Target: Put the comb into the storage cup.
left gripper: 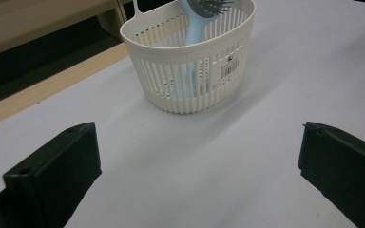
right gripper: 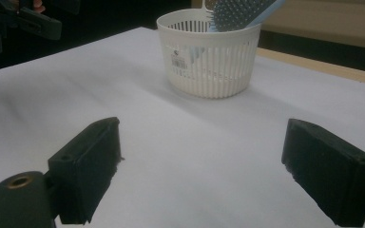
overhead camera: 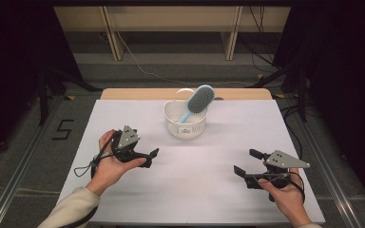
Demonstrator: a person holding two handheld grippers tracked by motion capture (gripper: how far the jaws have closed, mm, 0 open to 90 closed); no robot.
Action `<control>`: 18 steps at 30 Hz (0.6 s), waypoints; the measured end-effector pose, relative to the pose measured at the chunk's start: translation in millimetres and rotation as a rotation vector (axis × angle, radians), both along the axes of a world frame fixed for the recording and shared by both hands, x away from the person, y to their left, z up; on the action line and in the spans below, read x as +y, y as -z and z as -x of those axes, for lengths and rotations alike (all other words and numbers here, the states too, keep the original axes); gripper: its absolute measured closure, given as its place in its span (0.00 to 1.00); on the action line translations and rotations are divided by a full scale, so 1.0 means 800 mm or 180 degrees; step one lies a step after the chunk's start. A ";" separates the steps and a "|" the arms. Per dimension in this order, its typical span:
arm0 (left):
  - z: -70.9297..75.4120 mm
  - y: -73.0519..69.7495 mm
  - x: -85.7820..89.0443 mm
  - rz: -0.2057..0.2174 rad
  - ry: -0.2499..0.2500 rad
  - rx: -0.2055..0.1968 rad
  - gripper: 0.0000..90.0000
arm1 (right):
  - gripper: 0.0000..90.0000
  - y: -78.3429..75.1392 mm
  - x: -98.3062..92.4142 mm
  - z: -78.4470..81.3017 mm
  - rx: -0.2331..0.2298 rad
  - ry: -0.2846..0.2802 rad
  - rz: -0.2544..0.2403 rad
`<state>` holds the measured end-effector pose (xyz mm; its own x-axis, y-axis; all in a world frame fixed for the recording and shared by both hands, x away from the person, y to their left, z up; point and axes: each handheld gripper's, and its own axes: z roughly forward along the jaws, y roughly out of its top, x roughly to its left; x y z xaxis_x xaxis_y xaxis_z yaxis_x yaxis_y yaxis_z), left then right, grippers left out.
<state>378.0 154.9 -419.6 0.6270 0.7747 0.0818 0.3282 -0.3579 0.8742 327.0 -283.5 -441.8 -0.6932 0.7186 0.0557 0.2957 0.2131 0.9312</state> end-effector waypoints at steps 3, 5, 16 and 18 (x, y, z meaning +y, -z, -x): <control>0.003 0.000 0.003 0.0002 -0.0008 -0.0009 0.00 | 0.15 0.000 0.000 0.000 -0.0006 -0.0005 -0.0001; 0.005 0.000 0.004 0.0009 -0.0013 -0.0012 0.00 | 0.15 0.000 0.000 0.000 -0.0006 -0.0005 -0.0001; 0.018 -0.001 0.007 -0.0004 0.0001 -0.0063 0.00 | 0.15 0.000 0.000 0.000 -0.0005 -0.0003 0.0001; 0.020 0.001 0.006 -0.0004 0.0005 -0.0053 0.00 | 0.15 0.000 0.000 0.000 0.0001 -0.0001 0.0002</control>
<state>362.3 160.0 -420.3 0.6266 0.7737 0.0933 0.3131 -0.3596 0.8790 326.9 -283.3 -441.8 -0.6934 0.7184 0.0555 0.2959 0.2137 0.9310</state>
